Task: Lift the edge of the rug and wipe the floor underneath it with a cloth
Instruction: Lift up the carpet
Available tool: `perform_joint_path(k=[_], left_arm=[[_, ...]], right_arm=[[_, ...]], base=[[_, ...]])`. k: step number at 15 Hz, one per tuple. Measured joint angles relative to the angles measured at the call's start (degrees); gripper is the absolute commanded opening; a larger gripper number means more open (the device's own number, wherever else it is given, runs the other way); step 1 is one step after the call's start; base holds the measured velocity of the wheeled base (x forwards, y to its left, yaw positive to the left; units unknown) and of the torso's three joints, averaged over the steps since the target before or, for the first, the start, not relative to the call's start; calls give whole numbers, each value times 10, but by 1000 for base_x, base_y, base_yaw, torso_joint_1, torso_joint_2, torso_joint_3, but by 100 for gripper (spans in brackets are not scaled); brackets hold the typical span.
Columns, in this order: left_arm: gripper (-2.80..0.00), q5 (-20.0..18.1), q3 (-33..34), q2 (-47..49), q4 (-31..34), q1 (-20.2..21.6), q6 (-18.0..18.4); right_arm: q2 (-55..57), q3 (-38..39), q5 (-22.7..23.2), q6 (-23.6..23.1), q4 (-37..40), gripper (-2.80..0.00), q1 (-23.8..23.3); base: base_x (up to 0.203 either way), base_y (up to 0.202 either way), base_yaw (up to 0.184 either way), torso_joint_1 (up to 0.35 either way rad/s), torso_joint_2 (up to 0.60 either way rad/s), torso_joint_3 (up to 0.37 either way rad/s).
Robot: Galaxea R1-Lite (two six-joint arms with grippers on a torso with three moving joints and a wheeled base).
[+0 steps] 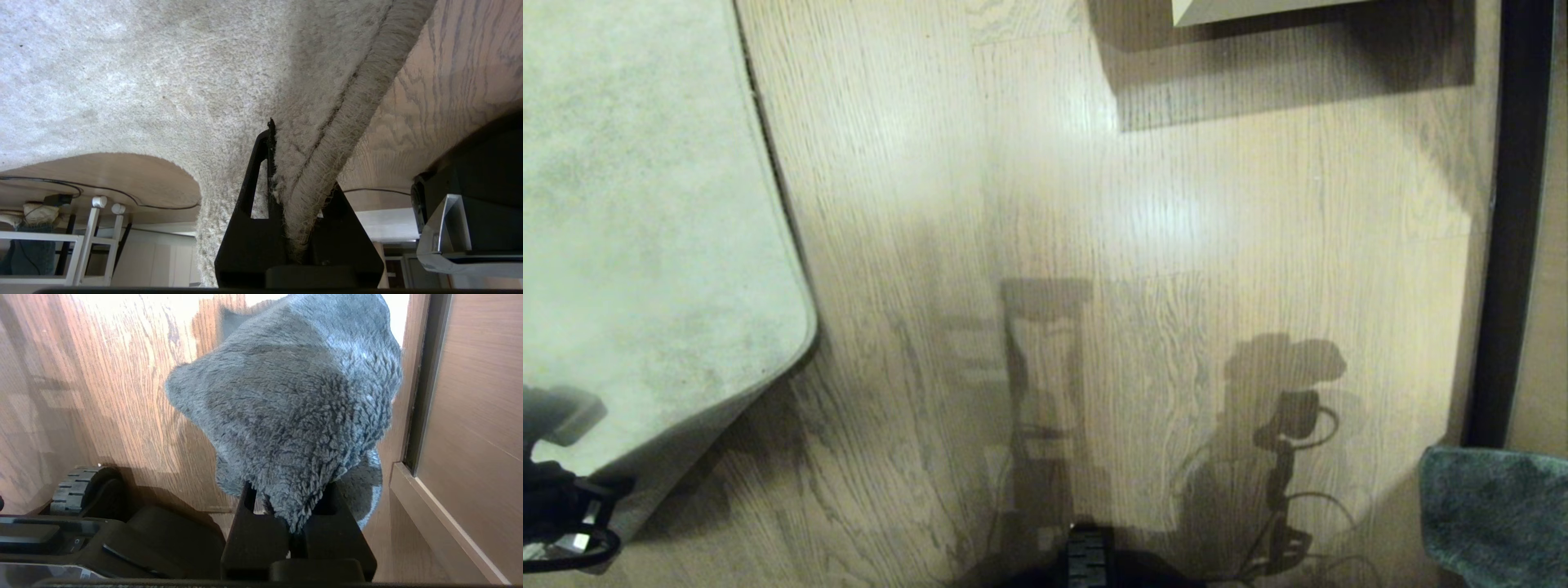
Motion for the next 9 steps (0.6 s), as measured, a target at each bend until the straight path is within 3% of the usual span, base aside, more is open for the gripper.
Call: perform_joint_path(k=[9], left_arm=[[-280,1,2,-10,-1,0,0]], right_arm=[[0,0,0,0,0,-280,0]], base=[[0,0,0,0,0,0]])
